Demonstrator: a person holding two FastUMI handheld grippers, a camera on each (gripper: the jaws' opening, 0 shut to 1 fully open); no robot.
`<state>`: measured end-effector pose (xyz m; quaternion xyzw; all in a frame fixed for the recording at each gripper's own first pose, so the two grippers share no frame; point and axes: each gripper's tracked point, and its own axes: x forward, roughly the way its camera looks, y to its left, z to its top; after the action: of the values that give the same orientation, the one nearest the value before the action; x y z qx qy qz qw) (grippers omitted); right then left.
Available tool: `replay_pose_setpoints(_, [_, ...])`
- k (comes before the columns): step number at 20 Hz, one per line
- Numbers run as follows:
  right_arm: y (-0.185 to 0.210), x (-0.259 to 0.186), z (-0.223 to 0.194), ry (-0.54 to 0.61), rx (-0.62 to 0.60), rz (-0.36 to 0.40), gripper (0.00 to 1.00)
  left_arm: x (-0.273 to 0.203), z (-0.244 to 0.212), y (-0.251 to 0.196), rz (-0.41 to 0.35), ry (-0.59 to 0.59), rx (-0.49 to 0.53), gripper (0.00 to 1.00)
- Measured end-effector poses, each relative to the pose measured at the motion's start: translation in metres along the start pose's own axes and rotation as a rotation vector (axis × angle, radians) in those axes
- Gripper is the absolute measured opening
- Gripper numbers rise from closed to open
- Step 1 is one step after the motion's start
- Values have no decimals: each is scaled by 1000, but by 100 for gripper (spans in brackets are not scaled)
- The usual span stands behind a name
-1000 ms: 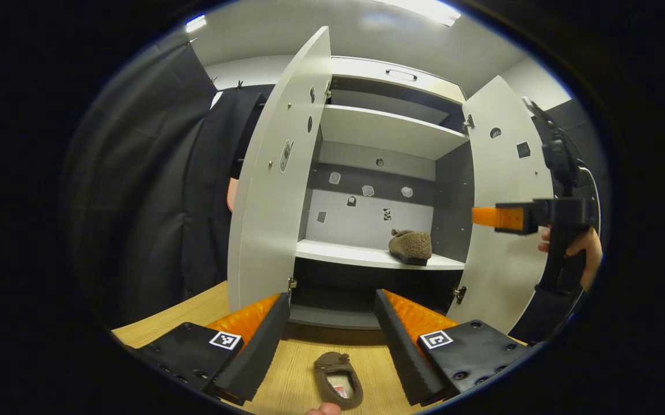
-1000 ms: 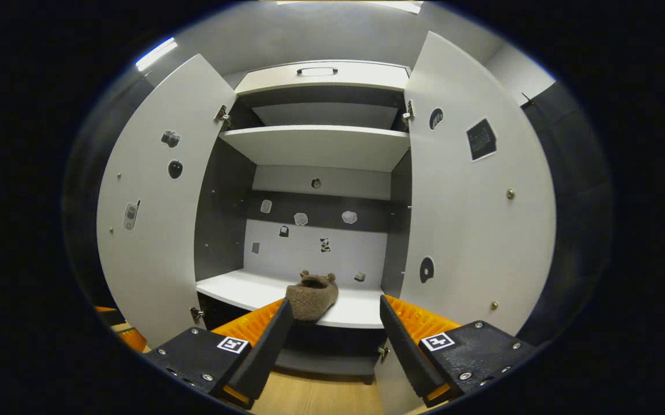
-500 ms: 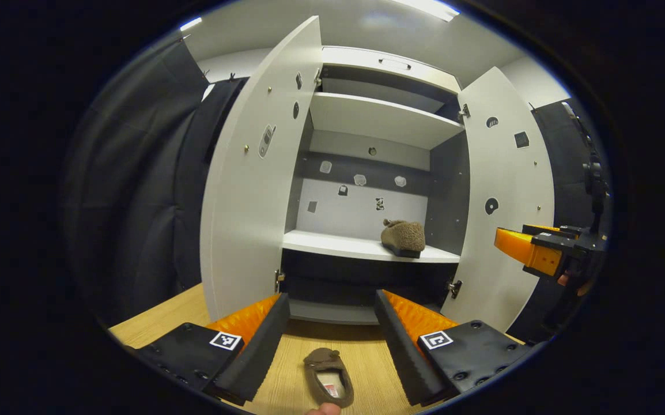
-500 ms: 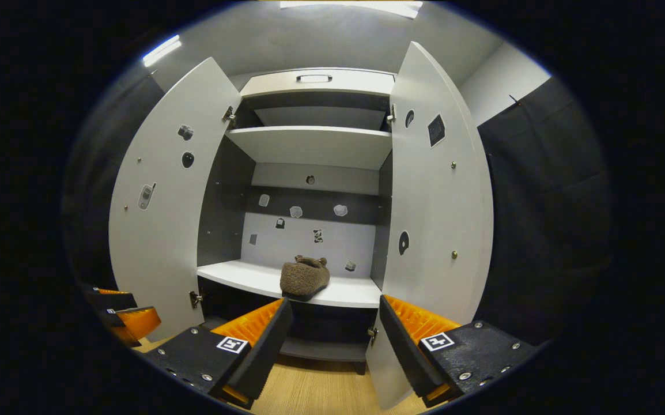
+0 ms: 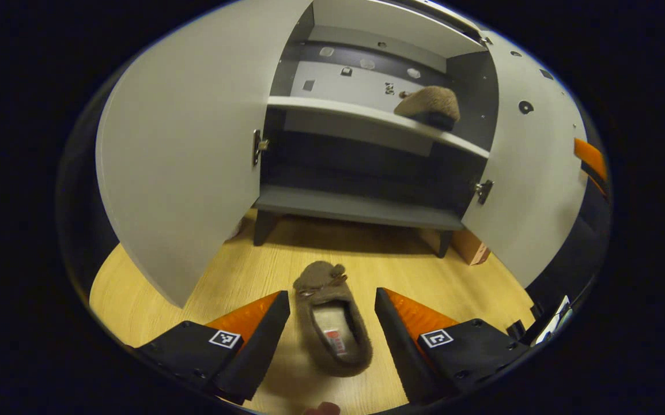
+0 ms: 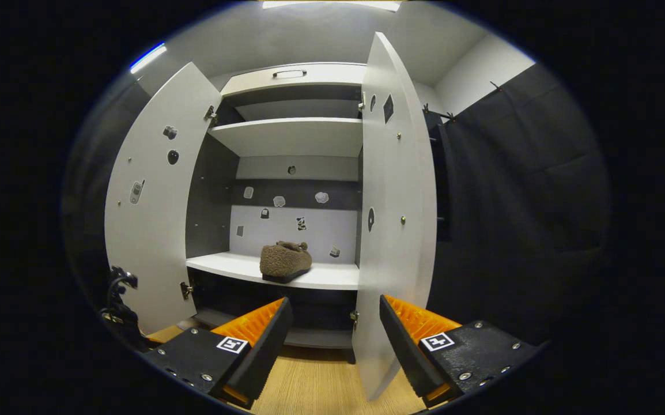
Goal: Grab one shoe with the right hand and put it into the shoe cabinet, grab the other shoe with the left hand and put it into the shoe cabinet; then close the right door with the right hand and the left door with the left hand.
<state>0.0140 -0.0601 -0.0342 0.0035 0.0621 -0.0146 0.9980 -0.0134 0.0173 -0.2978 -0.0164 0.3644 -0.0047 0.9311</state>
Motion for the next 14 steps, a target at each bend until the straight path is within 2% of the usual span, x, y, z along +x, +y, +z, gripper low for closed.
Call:
replay_pose_setpoints(4, [-12,-11,-3,0,9,-15,93,26,-29,33,60,91,-8,98])
replay_pose_setpoints(7, [-22,-16,-1,-8,5,-45,93,44,-35,46,69,134,-3,98])
replay_pose_setpoints(10, [-26,-16,1,-12,-9,-69,93,68,-41,45,49,103,-30,98])
replay_pose_setpoints(13, [-26,-18,5,-17,-5,-74,93,89,-22,53,62,69,-24,96])
replay_pose_setpoints(14, [-23,-19,4,-15,-8,-72,96,93,-22,54,63,69,-26,98])
